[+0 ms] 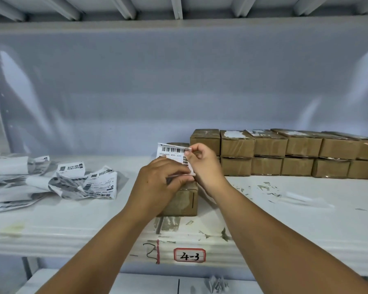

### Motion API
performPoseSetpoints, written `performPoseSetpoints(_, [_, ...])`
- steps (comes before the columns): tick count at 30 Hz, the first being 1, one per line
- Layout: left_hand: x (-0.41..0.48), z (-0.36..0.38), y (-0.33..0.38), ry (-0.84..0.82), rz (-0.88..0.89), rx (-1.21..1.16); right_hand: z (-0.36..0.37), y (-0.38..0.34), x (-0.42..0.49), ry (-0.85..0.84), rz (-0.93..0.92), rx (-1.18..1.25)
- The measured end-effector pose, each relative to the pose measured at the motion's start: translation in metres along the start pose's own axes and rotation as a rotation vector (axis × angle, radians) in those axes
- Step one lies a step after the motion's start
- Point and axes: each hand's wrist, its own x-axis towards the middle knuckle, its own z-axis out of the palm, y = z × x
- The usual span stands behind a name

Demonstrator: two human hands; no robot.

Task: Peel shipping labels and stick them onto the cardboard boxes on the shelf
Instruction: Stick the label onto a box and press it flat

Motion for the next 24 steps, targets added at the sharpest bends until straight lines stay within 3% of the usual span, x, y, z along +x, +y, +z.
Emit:
performPoseSetpoints(7, [-0.0022, -0.0057, 0.005, -0.048, -0.174, -0.113, -0.0017, 0.0025, 0.0008, 0.045, 0.07, 0.008])
performPoseSetpoints(12, [-0.0042, -0.0029, 0.0047, -0.074, -0.005, -0.038, -0.0011, 0.004, 0.001, 0.072, 0.075, -0.007])
performPoseSetpoints(24, [-0.0068, 0.0007, -0.0022, -0.15, 0.079, -0.044, -0.0058, 0.0055, -0.0022, -0.008, 0.035, -0.034])
